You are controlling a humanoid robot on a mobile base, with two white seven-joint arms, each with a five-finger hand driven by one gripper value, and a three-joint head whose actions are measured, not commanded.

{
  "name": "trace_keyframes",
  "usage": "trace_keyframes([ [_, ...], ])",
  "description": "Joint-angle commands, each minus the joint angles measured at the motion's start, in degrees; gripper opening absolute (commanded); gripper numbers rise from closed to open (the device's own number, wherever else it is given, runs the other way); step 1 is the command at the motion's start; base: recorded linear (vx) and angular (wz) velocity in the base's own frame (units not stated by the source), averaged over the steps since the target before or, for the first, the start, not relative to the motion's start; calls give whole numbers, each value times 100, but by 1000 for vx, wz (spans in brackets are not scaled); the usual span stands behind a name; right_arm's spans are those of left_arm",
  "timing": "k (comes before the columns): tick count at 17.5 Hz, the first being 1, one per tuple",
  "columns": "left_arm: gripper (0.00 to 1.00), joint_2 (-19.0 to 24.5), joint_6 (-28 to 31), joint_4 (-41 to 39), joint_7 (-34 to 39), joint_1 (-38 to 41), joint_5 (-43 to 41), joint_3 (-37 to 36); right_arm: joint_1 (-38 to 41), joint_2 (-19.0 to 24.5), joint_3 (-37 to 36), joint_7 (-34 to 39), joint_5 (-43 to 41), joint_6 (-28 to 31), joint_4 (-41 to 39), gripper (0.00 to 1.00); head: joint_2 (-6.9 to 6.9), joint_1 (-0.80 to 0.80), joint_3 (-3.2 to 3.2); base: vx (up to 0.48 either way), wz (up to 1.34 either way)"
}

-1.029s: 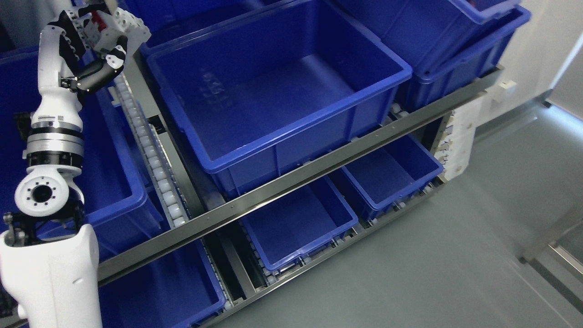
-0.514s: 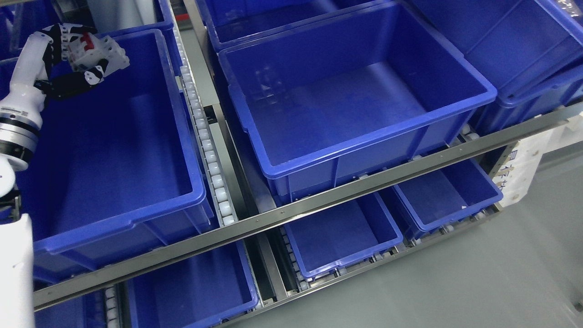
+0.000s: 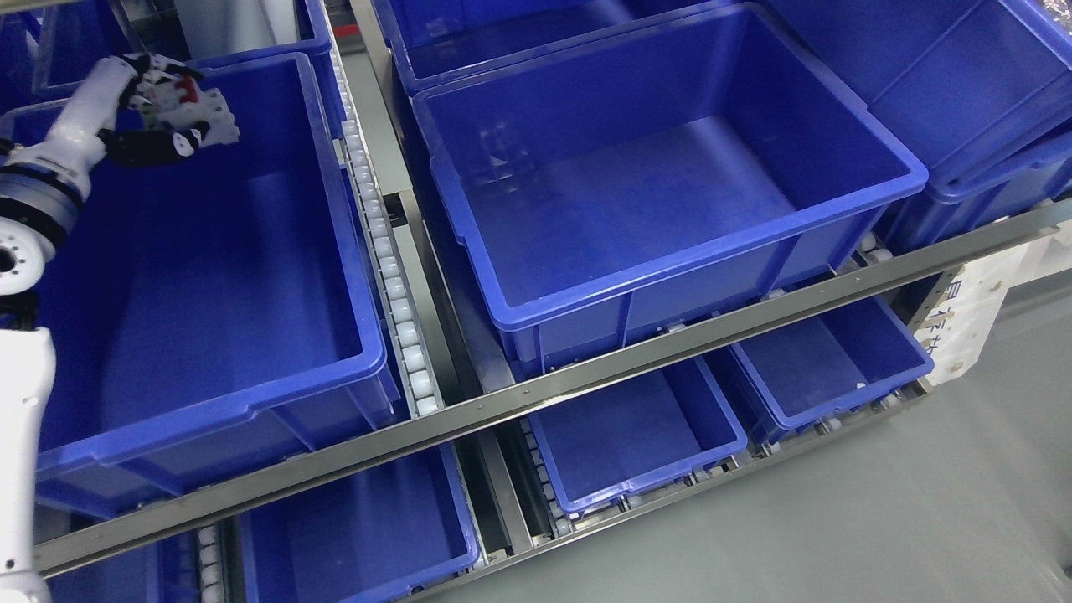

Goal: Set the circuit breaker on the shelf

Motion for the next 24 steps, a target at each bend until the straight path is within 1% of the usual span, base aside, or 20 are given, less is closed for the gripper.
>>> trace_keyframes([
  [1, 5, -136, -166, 2796, 20, -538, -399, -1248, -1, -100, 114, 7, 0, 24, 0, 100, 0, 0, 0, -4, -24],
  [7, 9, -110, -166, 2849, 20, -538, -435, -1055, -1, -100, 114, 7, -8, 24, 0, 100, 0, 0, 0, -1, -5],
  [8, 12, -75, -166, 2840, 20, -538, -435, -994, -1, -100, 114, -2, 0, 24, 0, 100, 0, 0, 0, 0, 0],
  [10, 26, -40, -166, 2831, 29, -582, -435, -975, -1, -100, 114, -2, 0, 24, 0, 100, 0, 0, 0, 0, 0],
  [12, 52, 13, -166, 2831, 29, -740, -444, -993, -1, -100, 114, 7, 0, 24, -9, 100, 0, 0, 0, 0, 0],
  [13, 58, 39, -166, 2831, 29, -749, -444, -984, -1, -100, 114, 7, 0, 24, 0, 100, 0, 0, 0, 0, 0],
  [15, 64, 57, -166, 2814, 29, -775, -444, -984, -1, -100, 114, 7, 0, 24, 0, 100, 0, 0, 0, 0, 0],
  [17, 74, 48, -166, 2788, 73, -863, -444, -967, -1, -100, 114, -2, 0, 24, 0, 100, 0, 0, 0, 0, 0],
  [18, 79, 40, -157, 2779, 212, -1063, -444, -941, -1, -100, 114, -2, 0, 24, 0, 100, 0, 0, 0, 0, 0],
  [19, 82, 5, -148, 2779, 396, -1231, -417, -827, -1, -100, 114, 7, 0, 24, 0, 100, 0, 0, 0, 7, -31],
  [20, 90, -57, -139, 2752, 633, -1389, -374, -513, -1, -100, 114, -2, 0, 24, 0, 100, 0, 0, 0, 7, -31],
  [21, 94, -188, -157, 2578, 896, -1451, -373, -5, -1, -100, 114, 7, 0, 24, 0, 100, 0, 0, 0, 7, -16],
  [22, 94, -441, -157, 2159, 1169, -1435, -347, 618, -1, -100, 114, 7, 0, 16, 0, 100, 0, 0, 0, 7, -16],
  [23, 95, -844, -131, 1780, 1389, -1400, -260, 1381, -1, -100, 114, -2, 0, 24, 0, 100, 0, 0, 0, -19, 31],
  [24, 98, -1248, -148, 1646, 1496, -1382, -163, 2198, -1, -100, 114, 7, 0, 24, 0, 100, 0, 0, 0, -19, 31],
])
